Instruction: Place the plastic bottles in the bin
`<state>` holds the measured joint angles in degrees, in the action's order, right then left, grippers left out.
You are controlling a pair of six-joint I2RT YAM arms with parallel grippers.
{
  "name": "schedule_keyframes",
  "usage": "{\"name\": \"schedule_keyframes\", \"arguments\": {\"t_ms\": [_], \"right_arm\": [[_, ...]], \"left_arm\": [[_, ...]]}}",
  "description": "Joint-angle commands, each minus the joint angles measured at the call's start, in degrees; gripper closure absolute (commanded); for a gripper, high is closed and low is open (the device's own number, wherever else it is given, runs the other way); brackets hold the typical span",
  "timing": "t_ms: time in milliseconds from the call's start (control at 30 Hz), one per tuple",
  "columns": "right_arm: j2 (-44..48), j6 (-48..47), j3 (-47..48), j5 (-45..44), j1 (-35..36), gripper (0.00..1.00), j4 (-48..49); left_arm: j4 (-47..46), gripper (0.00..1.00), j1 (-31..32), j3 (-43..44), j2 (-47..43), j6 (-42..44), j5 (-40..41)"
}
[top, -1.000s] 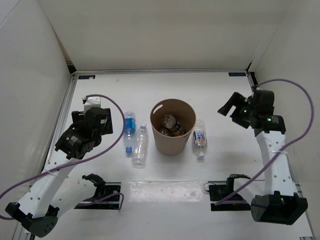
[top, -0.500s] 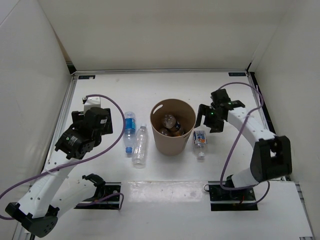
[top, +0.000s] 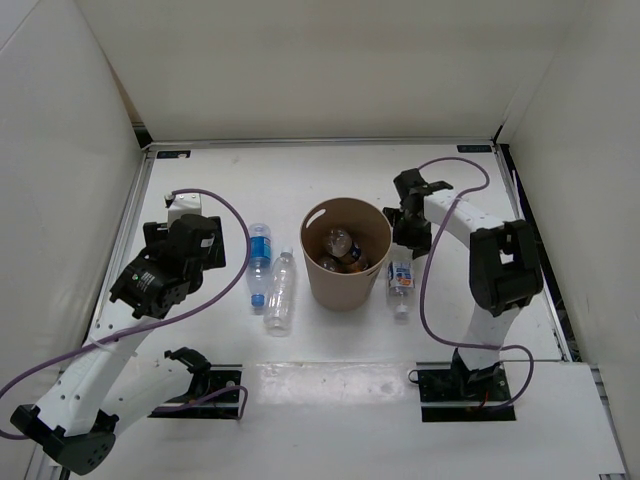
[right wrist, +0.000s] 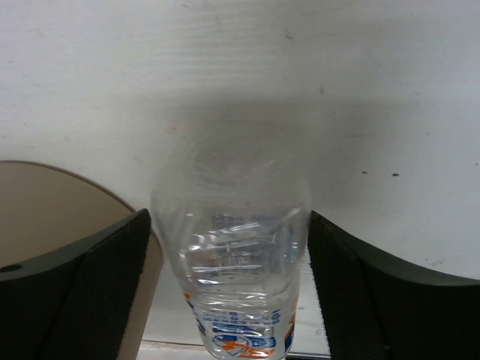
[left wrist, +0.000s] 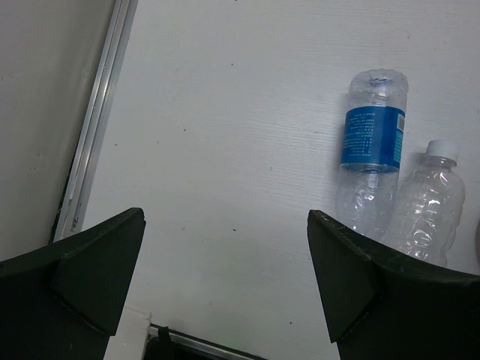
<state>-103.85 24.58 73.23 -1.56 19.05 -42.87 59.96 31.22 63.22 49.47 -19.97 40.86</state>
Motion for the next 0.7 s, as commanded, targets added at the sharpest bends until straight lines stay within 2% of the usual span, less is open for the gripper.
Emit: {"name": "schedule_keyframes", "arguments": {"t_ms": [0,67,100,233,500,567,667], "right_arm": [[-1.78,-2.52,5.86,-1.86,1.08,0.18,-4.32],[-3.63,-3.57,7.97,-1.69,0.90,0.26,-7.04],[-3.72,-3.75,8.07,-1.34,1.16,0.35,-7.40],[-1.54,-4.54,5.79,1.03,0.99,0.56,-6.44],[5.58,-4.19,-0.28,1.04,-0.50,0.79,-5.38],[9.43,-3.93,-0.46,0.69,-1.03,0.90,-6.08],[14.88,-3.75,1.29,-2.72,-2.52,0.94,-8.45]], "left_arm": [[-0.37,0.00,-0.20,0.15,-0.08,0.19,-0.26],[-0.29,0.00,-0.29,0.32,-0.08,0.28,-0.26],[-0.29,0.00,-0.29,0.24,-0.34,0.28,-0.17],[-0.29,0.00,-0.28,0.06,-0.43,0.19,-0.17],[-0.37,0.00,-0.29,0.24,-0.17,0.19,-0.52],[-0.29,0.00,-0.11,0.24,-0.34,0.10,-0.52],[-0.20,0.00,-0.28,0.15,-0.52,0.19,-0.43]]}}
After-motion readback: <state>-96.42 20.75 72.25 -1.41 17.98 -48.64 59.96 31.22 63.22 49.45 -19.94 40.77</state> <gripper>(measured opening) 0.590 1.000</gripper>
